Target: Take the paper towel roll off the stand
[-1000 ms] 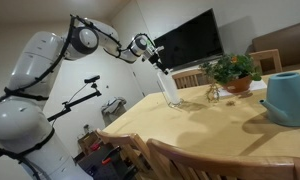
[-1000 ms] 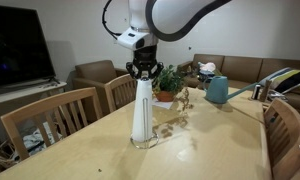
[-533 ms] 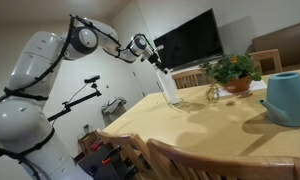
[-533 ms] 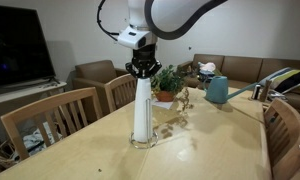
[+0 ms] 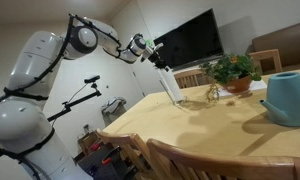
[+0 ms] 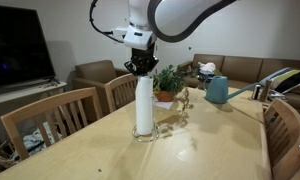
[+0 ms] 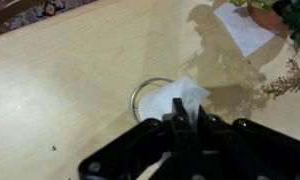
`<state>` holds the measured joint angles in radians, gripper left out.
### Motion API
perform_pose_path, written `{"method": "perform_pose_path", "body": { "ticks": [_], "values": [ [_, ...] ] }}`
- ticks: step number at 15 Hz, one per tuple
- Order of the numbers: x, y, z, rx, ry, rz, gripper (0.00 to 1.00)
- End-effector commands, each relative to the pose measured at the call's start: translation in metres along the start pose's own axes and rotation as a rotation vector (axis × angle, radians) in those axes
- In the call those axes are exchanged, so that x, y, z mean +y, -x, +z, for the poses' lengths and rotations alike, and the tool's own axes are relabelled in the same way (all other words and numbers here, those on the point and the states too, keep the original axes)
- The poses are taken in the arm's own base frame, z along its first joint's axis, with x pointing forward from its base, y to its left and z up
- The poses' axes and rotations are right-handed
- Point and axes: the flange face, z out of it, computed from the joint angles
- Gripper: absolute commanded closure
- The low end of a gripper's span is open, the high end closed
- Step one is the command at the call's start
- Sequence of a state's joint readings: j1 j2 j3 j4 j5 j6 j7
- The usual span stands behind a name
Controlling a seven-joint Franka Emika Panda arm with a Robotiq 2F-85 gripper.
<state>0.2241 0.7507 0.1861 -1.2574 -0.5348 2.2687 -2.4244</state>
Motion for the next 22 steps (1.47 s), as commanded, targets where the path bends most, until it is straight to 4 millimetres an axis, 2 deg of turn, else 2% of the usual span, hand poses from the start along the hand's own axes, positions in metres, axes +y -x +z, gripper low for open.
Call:
{"method": "perform_pose_path", "body": {
  "ticks": [1, 6, 12, 17, 19, 20, 22],
  "values": [
    [-0.008, 0.001, -0.011, -0.045, 0.010, -0.080, 0.97],
    [-0.013, 0.002, 0.000, -0.044, 0.045, -0.093, 0.97],
    [-0.018, 0.001, -0.004, -0.038, 0.061, -0.078, 0.97],
    [-0.018, 0.001, 0.004, -0.031, 0.049, -0.129, 0.96],
    [-0.018, 0.002, 0.007, -0.029, 0.051, -0.150, 0.80],
    [-0.019, 0.002, 0.008, -0.032, 0.048, -0.164, 0.64],
    [-0.016, -0.005, 0.010, -0.029, 0.045, -0.177, 0.49]
  ]
}}
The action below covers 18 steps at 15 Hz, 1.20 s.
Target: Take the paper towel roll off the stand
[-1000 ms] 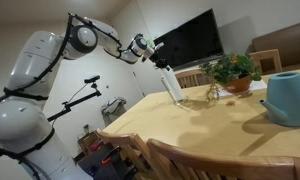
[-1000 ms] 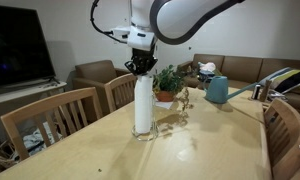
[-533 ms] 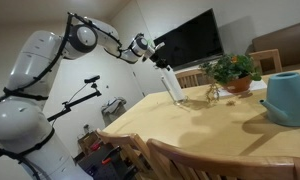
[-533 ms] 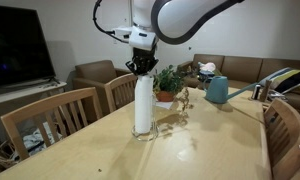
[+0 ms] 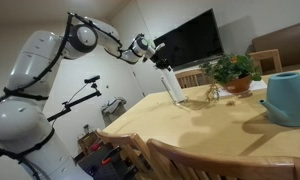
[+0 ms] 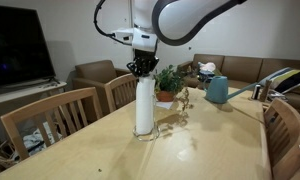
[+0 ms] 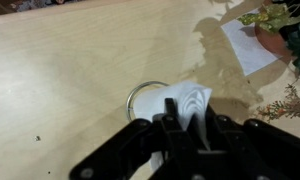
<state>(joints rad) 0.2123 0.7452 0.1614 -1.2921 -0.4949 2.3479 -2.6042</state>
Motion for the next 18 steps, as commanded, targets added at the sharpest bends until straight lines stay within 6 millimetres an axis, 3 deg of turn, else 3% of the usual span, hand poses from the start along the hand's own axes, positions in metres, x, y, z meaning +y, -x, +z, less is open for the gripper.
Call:
{"method": "perform_pose_path", "body": {
  "ticks": [1, 7, 12, 18],
  "values": [
    [-0.002, -0.010, 0.003, -0.004, 0.002, -0.040, 0.43],
    [-0.012, -0.015, 0.005, 0.088, -0.023, 0.065, 0.01],
    [-0.016, -0.021, 0.000, 0.144, -0.076, 0.211, 0.00],
    [-0.016, -0.023, -0.026, 0.146, -0.140, 0.339, 0.00]
  ]
}}
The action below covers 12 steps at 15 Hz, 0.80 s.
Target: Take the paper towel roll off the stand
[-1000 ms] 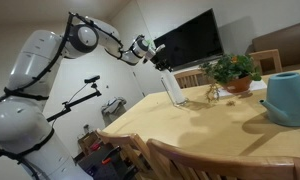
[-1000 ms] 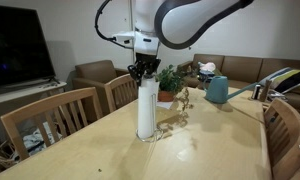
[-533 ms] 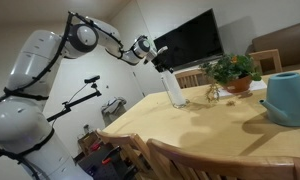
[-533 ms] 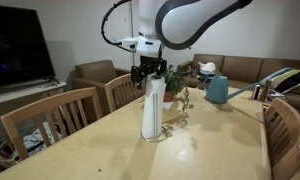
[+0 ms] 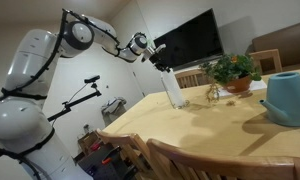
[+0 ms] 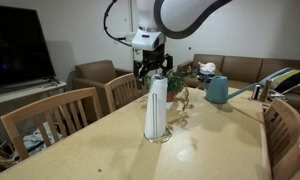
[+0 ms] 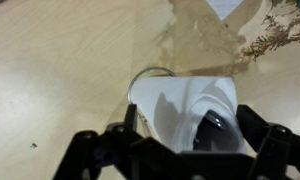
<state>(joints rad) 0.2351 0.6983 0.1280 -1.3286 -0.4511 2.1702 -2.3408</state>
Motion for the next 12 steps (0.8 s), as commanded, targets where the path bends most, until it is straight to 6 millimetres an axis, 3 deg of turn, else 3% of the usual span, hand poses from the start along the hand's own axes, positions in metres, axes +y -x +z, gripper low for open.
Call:
{"method": "perform_pose_path", "body": {
  "ticks": [1, 12],
  "values": [
    [-0.007, -0.008, -0.024, 0.002, -0.038, 0.077, 0.00],
    [-0.008, -0.033, -0.017, -0.012, -0.099, 0.435, 0.00]
  ]
}}
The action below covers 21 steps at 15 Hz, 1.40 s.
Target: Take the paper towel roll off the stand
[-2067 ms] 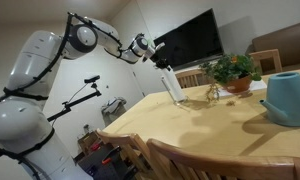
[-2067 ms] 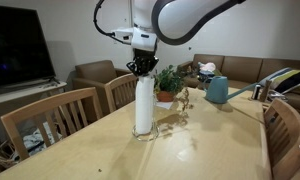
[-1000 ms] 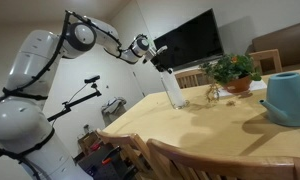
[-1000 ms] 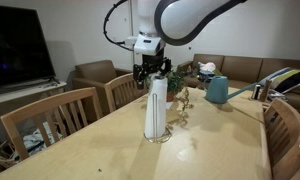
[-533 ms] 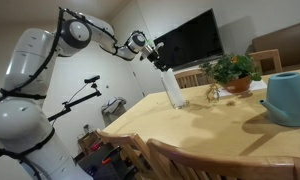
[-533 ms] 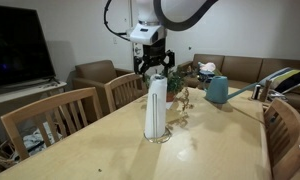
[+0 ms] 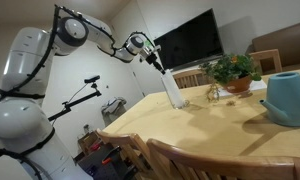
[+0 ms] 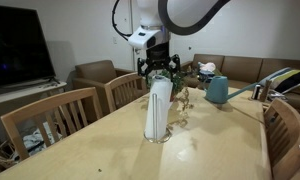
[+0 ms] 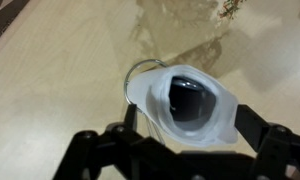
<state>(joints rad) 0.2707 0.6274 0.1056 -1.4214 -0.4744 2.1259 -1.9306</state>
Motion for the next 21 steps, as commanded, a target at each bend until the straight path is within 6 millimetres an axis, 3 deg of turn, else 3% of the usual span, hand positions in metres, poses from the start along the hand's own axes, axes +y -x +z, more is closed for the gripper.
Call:
{"method": "perform_pose_path", "body": {
  "ticks": [1, 21],
  "values": [
    [-0.009, -0.008, -0.004, -0.025, -0.032, 0.088, 0.00],
    [-0.011, 0.006, 0.006, -0.012, -0.035, 0.307, 0.00]
  ]
}}
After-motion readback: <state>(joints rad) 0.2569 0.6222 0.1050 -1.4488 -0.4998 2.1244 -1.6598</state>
